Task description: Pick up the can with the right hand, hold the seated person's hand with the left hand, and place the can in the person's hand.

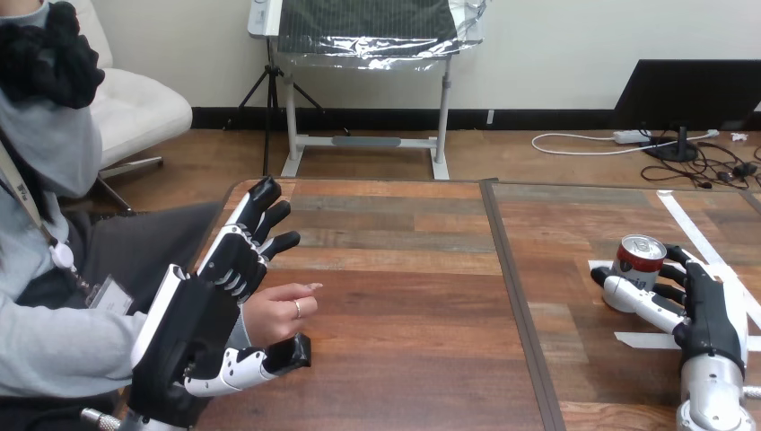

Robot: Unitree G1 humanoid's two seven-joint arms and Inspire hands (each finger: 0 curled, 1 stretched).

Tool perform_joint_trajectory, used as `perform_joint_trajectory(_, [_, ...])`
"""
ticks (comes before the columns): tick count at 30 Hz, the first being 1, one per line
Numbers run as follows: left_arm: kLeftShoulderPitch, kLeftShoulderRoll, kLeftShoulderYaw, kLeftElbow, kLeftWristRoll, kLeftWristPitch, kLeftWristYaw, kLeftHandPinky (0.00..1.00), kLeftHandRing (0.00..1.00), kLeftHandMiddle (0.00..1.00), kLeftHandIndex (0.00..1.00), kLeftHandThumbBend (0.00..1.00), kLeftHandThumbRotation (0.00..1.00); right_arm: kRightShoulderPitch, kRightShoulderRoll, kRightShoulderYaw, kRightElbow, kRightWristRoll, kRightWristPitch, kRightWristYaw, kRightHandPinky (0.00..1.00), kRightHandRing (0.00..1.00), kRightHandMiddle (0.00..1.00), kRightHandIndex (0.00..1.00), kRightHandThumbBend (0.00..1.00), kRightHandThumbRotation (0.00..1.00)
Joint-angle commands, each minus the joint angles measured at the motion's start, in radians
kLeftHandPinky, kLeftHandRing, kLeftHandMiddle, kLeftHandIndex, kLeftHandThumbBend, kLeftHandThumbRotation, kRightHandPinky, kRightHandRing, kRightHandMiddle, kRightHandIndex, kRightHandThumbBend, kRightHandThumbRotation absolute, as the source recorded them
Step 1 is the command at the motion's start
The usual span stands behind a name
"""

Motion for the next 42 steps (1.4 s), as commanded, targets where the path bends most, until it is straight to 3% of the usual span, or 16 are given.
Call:
perform_joint_trajectory(1, [-0.025, 0.013, 0.019, -0.050, -0.007, -0.011, -0.008, 0.88, 0.96, 0.99, 0.96, 1.00, 0.47, -0.089, 0.019, -0.004, -0.014, 0.012, 0.012, -0.011, 0.64, 0.73, 0.78, 0.80, 1.00, 0.16])
perform_joint_trajectory(8, [-0.021, 0.011, 0.022, -0.059, -0.008, -0.008, -0.015, 0.87, 0.96, 0.99, 0.96, 1.00, 0.47, -0.099, 0.015, 0.013, -0.015, -0.008, 0.033, -0.041, 0.59, 0.68, 0.74, 0.75, 1.00, 0.08])
perform_joint_trajectory(14, [-0.020, 0.010, 0.024, -0.062, -0.004, -0.012, -0.015, 0.87, 0.96, 0.99, 0.95, 1.00, 0.47, -0.105, 0.013, 0.032, -0.018, -0.030, 0.041, -0.081, 0.49, 0.57, 0.66, 0.67, 0.99, 0.02])
perform_joint_trajectory(26, [-0.018, 0.005, 0.028, -0.075, -0.012, -0.001, -0.027, 0.87, 0.96, 0.98, 0.95, 1.00, 0.47, -0.122, 0.013, 0.011, -0.018, 0.002, 0.085, -0.076, 0.37, 0.43, 0.52, 0.55, 0.92, 0.00])
perform_joint_trajectory(42, [-0.024, 0.002, 0.036, -0.073, -0.005, -0.007, -0.033, 0.87, 0.96, 0.98, 0.94, 1.00, 0.47, -0.130, 0.003, 0.000, -0.021, 0.013, 0.111, -0.066, 0.34, 0.39, 0.45, 0.49, 0.88, 0.00])
